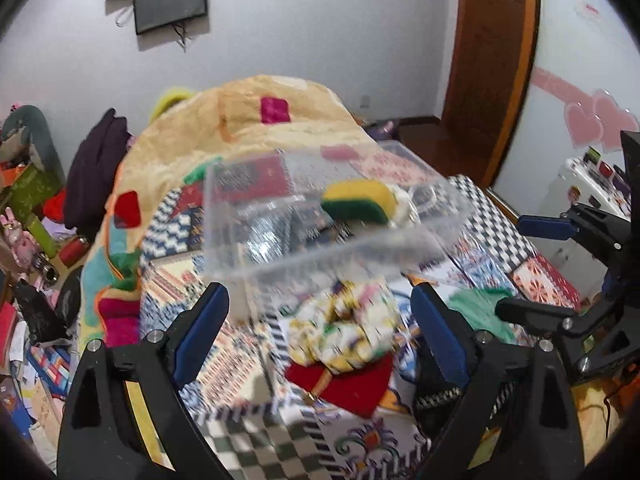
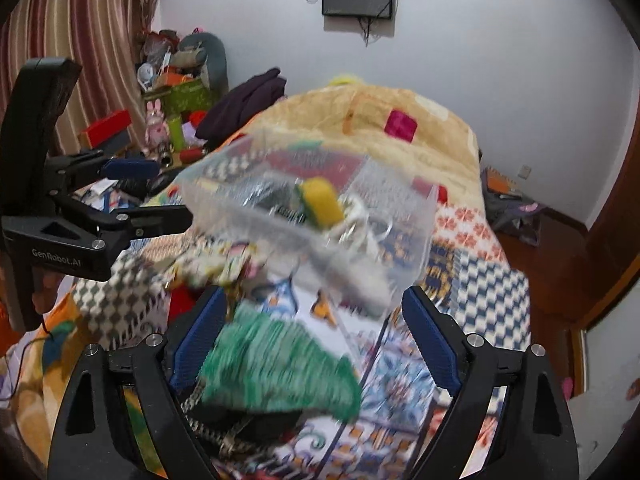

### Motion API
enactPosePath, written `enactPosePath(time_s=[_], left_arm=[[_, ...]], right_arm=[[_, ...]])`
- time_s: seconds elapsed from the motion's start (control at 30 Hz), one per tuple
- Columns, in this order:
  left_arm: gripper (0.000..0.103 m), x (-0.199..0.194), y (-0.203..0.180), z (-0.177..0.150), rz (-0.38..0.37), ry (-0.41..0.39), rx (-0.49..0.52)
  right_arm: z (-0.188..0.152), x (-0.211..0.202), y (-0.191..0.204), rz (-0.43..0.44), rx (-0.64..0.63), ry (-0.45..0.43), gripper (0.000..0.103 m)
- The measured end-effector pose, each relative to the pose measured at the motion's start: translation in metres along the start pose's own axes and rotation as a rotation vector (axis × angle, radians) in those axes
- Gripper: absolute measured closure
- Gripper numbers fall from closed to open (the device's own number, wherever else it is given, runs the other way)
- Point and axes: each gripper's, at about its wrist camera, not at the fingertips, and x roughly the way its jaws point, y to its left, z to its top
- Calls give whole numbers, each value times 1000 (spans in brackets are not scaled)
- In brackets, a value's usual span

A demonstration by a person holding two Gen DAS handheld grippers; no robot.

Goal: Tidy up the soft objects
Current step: 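Grasp the floral scrunchie with the left gripper while the right grasps the green glove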

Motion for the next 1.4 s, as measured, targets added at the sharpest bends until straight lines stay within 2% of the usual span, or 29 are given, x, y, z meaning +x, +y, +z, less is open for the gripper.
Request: enactPosePath(time_s=[0.2,0.47,0.53,0.6,0.7,0.93,1.1,1.4], left_arm=[[10,9,-14,-19,5,27,44],[41,25,-27,-29,-20,50,85],[48,28,-27,-29,-22,58,85],[56,34,-26,-29,-24,73,83],[67,39,-25,-31,-22,84,81],[90,35,-21,-33,-38,72,65],[93,24,-14,-30,-37,44,44],[94,-16,0,-11,-22,-70,0]], right_arm=[[-20,8,6,53,23,57,15],[-36,22,11,104,39,116,17],[-37,23,9,111,44,120,22],[-37,24,9,125,47,125,35],[-39,25,10,133,45,134,50],[-42,21,7,157,72,127,73],[-40,21,4,143,74,119,85],[-28,-1,-11,130,126,30,90]])
